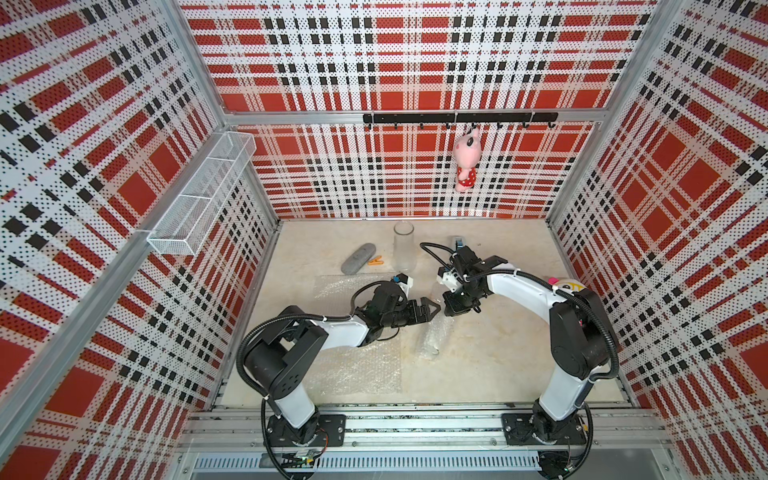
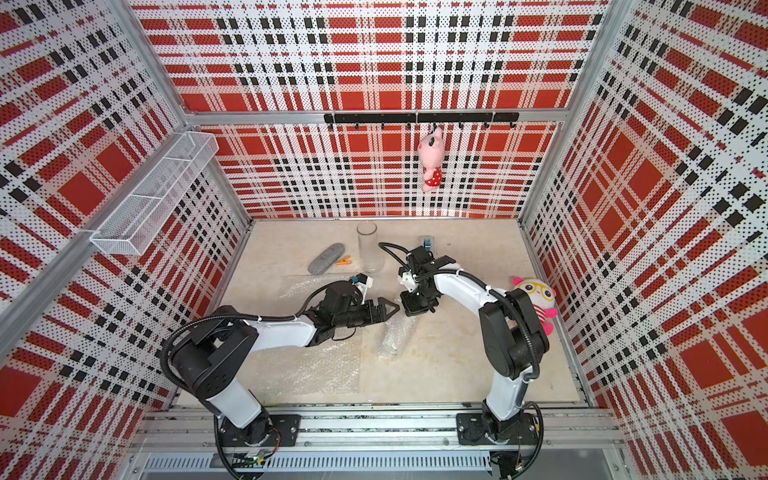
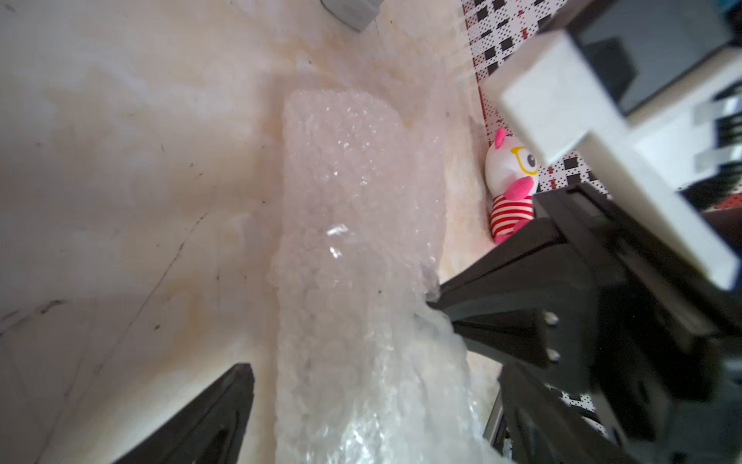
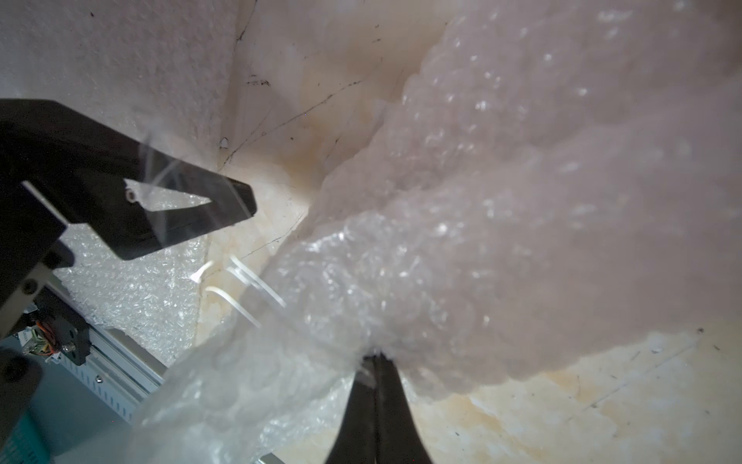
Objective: Wrap vases in bubble wrap
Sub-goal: Stick the tape on the bubble wrap.
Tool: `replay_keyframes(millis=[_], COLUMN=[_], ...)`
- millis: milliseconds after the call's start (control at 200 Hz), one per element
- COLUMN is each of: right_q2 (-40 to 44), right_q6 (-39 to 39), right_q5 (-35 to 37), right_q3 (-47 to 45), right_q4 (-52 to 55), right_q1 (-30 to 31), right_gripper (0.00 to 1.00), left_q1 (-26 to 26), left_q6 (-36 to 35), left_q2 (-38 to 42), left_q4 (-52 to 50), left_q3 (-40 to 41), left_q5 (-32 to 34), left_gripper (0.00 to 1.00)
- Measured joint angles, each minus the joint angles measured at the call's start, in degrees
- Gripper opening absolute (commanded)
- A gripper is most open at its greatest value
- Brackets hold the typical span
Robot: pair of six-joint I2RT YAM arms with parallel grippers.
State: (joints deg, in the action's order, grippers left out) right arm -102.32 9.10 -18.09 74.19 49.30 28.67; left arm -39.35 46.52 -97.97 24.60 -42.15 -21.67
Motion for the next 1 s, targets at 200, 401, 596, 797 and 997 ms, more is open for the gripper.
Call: replay_keyframes(millis=[200, 401, 596, 797, 997], right_q2=[0.0, 0.0, 0.11, 0.46, 2.1], right_q6=[-0.02, -0.04, -0.09, -0.11, 0.2], right_q5=[-0.17, -0.35, -1.36, -1.53, -1.05], right_q3=[0.0, -0.11, -0.76, -1.49, -2.62], right_q4=[-0.17, -0.46, -2.14, -2.73, -3.37], right_q1=[0.04, 0.04, 0.07, 0.09, 0.04], right_gripper=[0.0, 0.0, 0.0, 0.0, 0.37], left_q1=[0.02, 0.7, 1.44, 0.72, -0.17], left_q6=[-0.09, 0.87, 2.95, 4.15, 4.61], left_q2=[-4.28, -7.56, -10.45, -11.06, -11.02], left_q4=[0.07, 2.6, 6.56, 8.7, 9.99], left_q3=[-2.95, -4.15, -4.17, -4.2, -3.96], left_q5=[0.0, -0.44, -1.75, -1.92, -0.63], left_gripper=[0.98, 0.96, 0.63, 0.34, 0.18])
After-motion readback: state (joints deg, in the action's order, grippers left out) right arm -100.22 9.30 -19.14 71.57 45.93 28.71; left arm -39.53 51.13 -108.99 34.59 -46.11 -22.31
